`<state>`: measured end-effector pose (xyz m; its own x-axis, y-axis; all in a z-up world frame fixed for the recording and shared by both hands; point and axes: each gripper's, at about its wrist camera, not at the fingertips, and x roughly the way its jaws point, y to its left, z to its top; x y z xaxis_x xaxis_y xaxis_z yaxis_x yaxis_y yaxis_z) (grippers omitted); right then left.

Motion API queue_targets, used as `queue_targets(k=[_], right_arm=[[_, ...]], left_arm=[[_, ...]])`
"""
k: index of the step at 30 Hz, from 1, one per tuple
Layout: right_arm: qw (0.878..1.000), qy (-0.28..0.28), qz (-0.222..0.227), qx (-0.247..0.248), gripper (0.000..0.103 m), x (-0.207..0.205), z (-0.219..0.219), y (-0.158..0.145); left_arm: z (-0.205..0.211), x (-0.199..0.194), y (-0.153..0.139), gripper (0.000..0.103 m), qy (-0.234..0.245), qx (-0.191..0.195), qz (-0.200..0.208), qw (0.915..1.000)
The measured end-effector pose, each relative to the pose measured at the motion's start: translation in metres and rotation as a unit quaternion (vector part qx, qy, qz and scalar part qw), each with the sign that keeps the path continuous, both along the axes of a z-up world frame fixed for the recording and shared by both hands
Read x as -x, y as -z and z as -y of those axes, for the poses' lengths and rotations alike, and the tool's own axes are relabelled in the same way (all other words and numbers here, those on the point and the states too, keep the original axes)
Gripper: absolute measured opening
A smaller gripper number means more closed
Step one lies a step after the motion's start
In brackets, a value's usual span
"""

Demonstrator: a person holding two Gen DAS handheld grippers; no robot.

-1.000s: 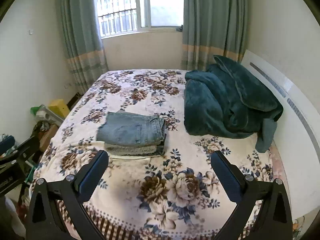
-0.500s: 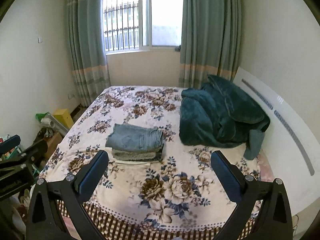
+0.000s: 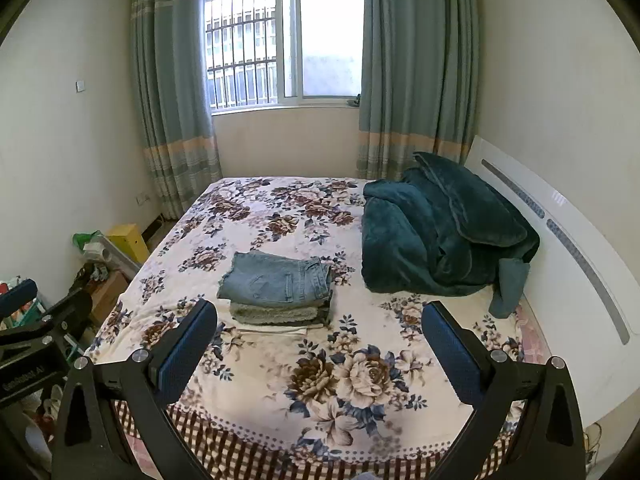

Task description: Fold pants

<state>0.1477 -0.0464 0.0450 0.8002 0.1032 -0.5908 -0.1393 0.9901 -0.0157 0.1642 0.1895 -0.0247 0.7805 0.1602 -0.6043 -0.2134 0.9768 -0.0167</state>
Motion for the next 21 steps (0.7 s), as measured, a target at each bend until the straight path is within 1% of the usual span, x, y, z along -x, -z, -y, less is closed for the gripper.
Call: queue_targets(k=[21], right_arm=[[1.000, -0.012, -0.005, -0.009, 0.103, 0.000, -0.013, 0.006]], left_arm=[[-0.008, 0.002, -0.003, 0.103, -0.007, -0.004, 0.004, 1.0000]])
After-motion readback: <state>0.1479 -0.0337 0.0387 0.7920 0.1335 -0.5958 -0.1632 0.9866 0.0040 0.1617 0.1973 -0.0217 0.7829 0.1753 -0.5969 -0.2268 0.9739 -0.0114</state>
